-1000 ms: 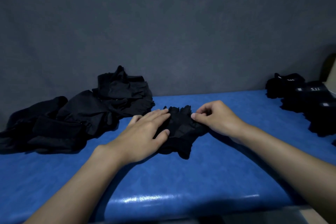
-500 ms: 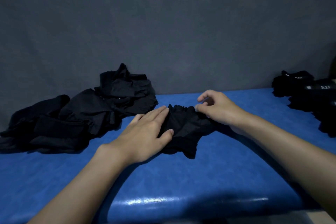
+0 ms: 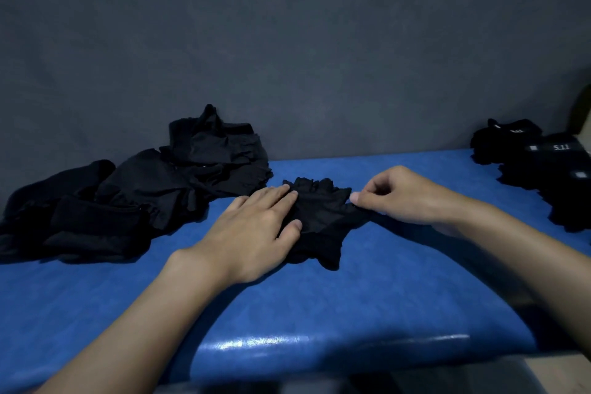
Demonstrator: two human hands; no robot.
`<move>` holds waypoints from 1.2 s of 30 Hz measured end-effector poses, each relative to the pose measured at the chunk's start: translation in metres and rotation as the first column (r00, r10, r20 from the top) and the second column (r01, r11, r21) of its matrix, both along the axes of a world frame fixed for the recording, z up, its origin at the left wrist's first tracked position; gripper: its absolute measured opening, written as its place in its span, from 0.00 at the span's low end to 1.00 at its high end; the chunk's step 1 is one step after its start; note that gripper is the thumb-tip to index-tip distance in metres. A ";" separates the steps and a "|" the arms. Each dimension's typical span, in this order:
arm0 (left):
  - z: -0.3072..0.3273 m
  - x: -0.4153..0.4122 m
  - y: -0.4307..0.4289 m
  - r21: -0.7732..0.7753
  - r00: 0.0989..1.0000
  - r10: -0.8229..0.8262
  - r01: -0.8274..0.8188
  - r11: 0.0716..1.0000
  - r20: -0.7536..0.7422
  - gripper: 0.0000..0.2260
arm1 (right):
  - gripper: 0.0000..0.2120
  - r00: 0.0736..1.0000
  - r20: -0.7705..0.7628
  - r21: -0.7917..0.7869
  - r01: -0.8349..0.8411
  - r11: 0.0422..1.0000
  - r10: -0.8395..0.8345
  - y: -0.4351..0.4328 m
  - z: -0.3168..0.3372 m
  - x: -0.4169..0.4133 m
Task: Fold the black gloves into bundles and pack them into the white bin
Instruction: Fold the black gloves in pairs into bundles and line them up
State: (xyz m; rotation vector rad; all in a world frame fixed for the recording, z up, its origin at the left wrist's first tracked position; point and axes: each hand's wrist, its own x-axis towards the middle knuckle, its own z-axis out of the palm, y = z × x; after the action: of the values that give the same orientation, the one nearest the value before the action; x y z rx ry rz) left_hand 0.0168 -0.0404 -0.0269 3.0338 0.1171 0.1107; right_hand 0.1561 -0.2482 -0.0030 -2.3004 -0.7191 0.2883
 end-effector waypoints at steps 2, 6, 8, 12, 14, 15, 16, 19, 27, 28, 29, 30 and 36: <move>0.000 -0.001 -0.003 -0.021 1.000 0.006 -0.006 1.000 -0.011 0.29 | 0.13 0.998 -0.043 0.014 -0.038 0.999 0.038 -0.003 0.001 -0.003; 0.002 -0.004 -0.009 -0.027 0.999 0.004 -0.005 1.000 -0.042 0.30 | 0.13 0.998 0.048 -0.008 0.039 0.999 -0.039 0.000 -0.005 0.000; 0.002 -0.003 -0.009 -0.021 0.999 0.011 -0.012 1.000 -0.050 0.30 | 0.13 0.994 0.075 -0.055 0.080 0.995 -0.076 0.000 -0.005 0.001; 0.001 -0.002 -0.008 -0.021 0.998 0.019 -0.020 1.000 -0.062 0.31 | 0.12 0.989 0.119 -0.117 0.102 0.988 -0.088 0.000 -0.006 0.000; 0.001 -0.003 -0.008 -0.035 0.998 0.019 -0.021 0.999 -0.061 0.31 | 0.09 0.976 0.208 -0.080 0.085 0.993 -0.067 0.001 -0.008 -0.003; 0.001 -0.003 -0.008 -0.043 0.998 0.019 -0.021 0.999 -0.058 0.32 | 0.07 0.963 0.265 -0.032 0.060 0.998 -0.050 0.001 -0.009 -0.006; 0.001 -0.003 -0.008 -0.049 0.998 0.019 -0.022 0.999 -0.056 0.32 | 0.06 0.951 0.309 0.042 0.012 0.999 -0.024 0.000 -0.009 -0.009; 0.002 -0.002 -0.008 -0.061 0.998 0.026 -0.030 0.998 -0.052 0.32 | 0.08 0.931 0.332 0.231 -0.238 0.943 0.153 -0.004 -0.005 -0.024; 0.003 0.000 -0.002 -0.132 0.999 -0.017 0.021 0.991 0.029 0.34 | 0.12 0.833 0.372 -0.027 -0.431 0.902 0.409 -0.013 -0.016 -0.045; 0.003 0.000 -0.002 -0.126 0.999 -0.034 0.039 0.991 0.041 0.34 | 0.08 0.829 0.389 -0.017 -0.431 0.902 0.403 -0.013 -0.016 -0.046; 0.003 0.000 -0.002 -0.114 0.998 -0.050 0.055 0.992 0.046 0.35 | 0.08 0.823 0.409 -0.009 -0.428 0.904 0.394 -0.014 -0.015 -0.046; 0.003 -0.001 -0.002 -0.100 0.997 -0.061 0.065 0.993 0.044 0.36 | 0.09 0.817 0.426 -0.002 -0.427 0.904 0.388 -0.015 -0.015 -0.046; 0.003 -0.003 -0.004 -0.132 0.998 -0.063 0.066 0.989 0.022 0.38 | 0.11 0.806 0.411 0.039 -0.481 0.876 0.425 -0.018 -0.011 -0.045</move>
State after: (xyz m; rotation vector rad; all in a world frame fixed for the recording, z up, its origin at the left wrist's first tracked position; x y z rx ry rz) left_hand 0.0139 -0.0441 -0.0242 2.8994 0.0236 0.1202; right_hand 0.1116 -0.2664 -0.0136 -2.0386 -1.4586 -0.0197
